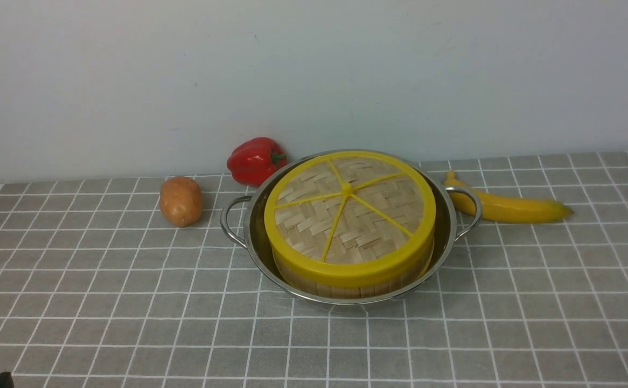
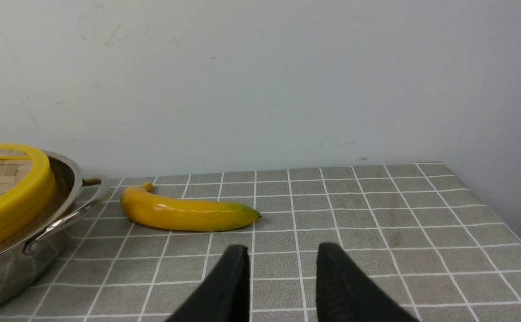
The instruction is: Place the steamer in the pot on the grey tablecloth, and put the lid on the steamer.
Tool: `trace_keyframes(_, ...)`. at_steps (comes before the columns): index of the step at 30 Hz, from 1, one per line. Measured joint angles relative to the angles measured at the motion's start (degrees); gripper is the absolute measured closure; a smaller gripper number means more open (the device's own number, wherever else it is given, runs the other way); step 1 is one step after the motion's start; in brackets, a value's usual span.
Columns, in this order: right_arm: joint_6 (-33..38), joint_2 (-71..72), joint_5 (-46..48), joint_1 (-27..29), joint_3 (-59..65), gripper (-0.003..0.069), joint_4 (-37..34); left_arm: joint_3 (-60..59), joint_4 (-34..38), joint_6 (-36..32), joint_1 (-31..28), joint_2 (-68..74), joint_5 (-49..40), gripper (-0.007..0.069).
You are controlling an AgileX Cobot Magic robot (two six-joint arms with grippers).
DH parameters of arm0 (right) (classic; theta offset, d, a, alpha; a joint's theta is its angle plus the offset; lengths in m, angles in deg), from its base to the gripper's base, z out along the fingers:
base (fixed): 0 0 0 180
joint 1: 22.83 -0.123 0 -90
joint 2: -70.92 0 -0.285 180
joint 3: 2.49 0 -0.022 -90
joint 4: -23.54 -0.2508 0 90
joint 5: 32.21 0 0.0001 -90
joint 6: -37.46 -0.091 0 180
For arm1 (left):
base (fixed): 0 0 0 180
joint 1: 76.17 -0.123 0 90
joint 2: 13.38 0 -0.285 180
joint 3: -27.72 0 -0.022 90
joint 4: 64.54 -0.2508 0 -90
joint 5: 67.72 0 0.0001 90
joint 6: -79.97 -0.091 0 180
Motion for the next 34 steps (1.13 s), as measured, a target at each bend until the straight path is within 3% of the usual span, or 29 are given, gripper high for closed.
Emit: trace_keyframes(34,0.0,0.0,0.0,0.0,0.0,0.0419,-0.04,0.0,0.0,0.0,0.0,0.0,0.0,0.0423)
